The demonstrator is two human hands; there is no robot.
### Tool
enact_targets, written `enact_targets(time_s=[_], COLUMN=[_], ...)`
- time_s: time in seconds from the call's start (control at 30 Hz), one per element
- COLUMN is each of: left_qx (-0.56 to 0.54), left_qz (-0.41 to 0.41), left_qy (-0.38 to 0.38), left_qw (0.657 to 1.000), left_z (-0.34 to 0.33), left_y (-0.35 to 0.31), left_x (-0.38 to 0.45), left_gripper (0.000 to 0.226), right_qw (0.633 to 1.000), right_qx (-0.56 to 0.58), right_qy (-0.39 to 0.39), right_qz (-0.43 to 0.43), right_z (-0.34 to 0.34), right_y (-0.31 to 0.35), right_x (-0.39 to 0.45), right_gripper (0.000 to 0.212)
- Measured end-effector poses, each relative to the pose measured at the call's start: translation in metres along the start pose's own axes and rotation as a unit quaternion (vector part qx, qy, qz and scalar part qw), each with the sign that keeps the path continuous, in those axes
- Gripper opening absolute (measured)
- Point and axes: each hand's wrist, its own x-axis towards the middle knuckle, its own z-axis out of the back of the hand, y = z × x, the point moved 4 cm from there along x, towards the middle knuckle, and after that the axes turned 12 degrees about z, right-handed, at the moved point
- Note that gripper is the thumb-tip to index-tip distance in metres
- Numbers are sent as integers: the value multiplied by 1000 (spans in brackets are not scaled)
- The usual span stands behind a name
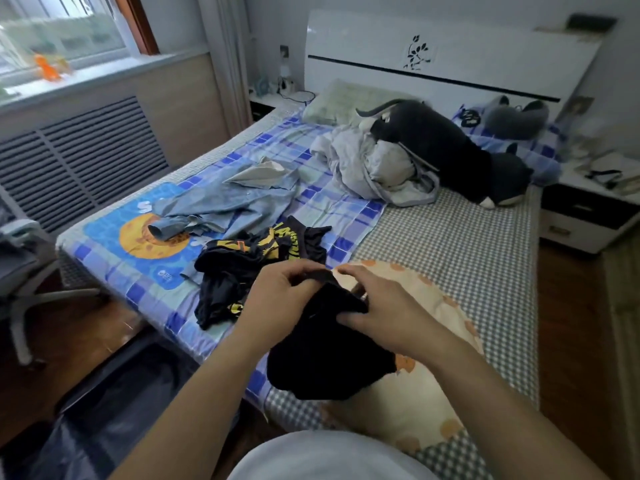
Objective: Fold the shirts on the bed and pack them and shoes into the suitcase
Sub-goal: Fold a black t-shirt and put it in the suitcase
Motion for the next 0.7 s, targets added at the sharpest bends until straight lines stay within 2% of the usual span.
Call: enact_targets(time_s=[0.07,0.13,0.23,0.3,0.37,0.43,0.5,0.57,0.63,0.7], left_qx=[62,86,162,250,304,318,315,287,212,59], left_qz=[-38,-58,-54,-31,34,123,217,265,267,272], left_qy=[11,1,1,-53,-121,-157,-186,-229,-274,-325], left_qw=[997,995,985,966,944,927,905,892,900,904], left_z=[-11,-14,-16,-18,-15,-2,19,36,40,32], left_y=[-15,-19,0,28,67,114,155,175,160,143], left_x=[4,10,24,36,45,50,50,53,61,77], left_gripper=[19,14,19,22,31,33,29,27,28,24], right_qw=[998,993,982,959,904,827,750,694,659,622], right_qx=[-14,-28,-3,88,187,264,293,279,239,229], right_qy=[-37,-106,-189,-269,-376,-480,-574,-647,-697,-728], right_qz=[45,33,5,-29,-80,-127,-147,-148,-150,-176], right_z=[-15,-6,29,57,86,116,145,161,165,149], right_y=[13,12,4,-3,-19,-49,-79,-102,-113,-129], right_x=[6,12,8,1,-7,-18,-36,-60,-85,-107], right_gripper=[52,33,32,38,46,44,45,45,44,42])
